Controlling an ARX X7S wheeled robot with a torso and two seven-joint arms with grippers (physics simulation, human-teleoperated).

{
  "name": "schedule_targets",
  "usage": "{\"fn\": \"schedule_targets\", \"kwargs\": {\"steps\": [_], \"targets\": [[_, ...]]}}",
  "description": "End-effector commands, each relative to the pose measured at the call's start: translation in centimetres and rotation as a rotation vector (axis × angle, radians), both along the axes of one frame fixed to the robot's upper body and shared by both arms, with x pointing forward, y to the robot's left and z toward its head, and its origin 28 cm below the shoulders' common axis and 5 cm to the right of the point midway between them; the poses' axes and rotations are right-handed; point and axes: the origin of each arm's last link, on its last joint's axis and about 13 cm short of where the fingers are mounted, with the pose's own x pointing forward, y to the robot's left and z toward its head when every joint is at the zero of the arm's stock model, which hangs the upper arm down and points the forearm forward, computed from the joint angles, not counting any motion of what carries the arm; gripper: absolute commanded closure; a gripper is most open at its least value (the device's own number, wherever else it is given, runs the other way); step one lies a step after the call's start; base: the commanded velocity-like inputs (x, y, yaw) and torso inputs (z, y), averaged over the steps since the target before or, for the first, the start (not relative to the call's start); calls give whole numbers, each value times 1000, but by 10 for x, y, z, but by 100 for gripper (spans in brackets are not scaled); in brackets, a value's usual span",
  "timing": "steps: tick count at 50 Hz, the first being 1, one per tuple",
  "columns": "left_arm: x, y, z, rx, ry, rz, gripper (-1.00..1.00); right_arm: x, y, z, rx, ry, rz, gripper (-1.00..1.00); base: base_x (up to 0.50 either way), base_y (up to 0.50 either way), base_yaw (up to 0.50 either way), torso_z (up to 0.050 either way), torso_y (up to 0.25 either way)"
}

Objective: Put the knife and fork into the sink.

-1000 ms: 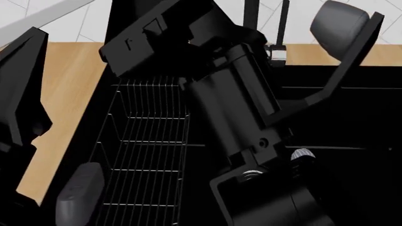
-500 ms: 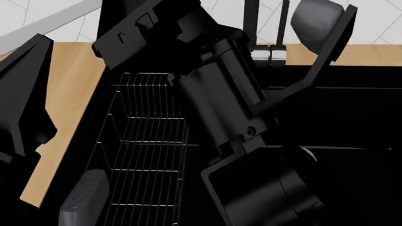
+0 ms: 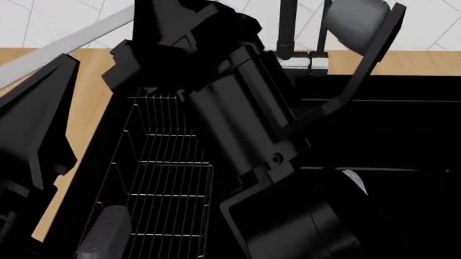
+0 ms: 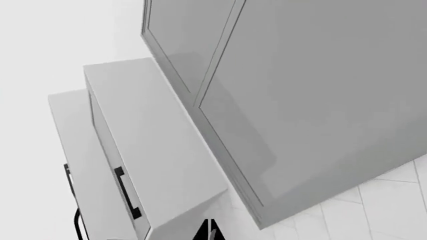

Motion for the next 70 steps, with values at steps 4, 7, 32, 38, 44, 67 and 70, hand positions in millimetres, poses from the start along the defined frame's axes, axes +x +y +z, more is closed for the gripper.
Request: {"fn": "schedule_targets", "kwargs": {"steps": [4, 7, 32, 38, 44, 67, 70], "targets": [[-3, 1, -8, 67, 29, -11, -100, -4, -5, 15, 10, -106, -50, 100, 0, 0, 0, 0, 0], [-4, 2, -15, 105, 53, -12, -100, -7, -7, 19, 8, -131, -58, 100, 0, 0, 0, 0, 0], [-46, 51, -60, -202, 605, 113, -100, -105, -58, 50, -262, -316, -529, 100, 0, 0, 0, 0, 0], [-48, 50, -44, -725, 812, -77, -100, -124, -61, 49, -396, -329, -672, 100, 0, 0, 0, 0, 0], [-47, 55, -19, -1302, 953, -282, -100, -127, -47, 24, -750, -47, -617, 100, 0, 0, 0, 0, 0], [-30, 52, -15, -1848, 1155, -619, -100, -112, -69, -19, -1366, -291, -995, 100, 0, 0, 0, 0, 0], [-28, 52, -16, -1832, 1142, -609, -100, -111, -69, -23, -1429, -267, -983, 100, 0, 0, 0, 0, 0]]}}
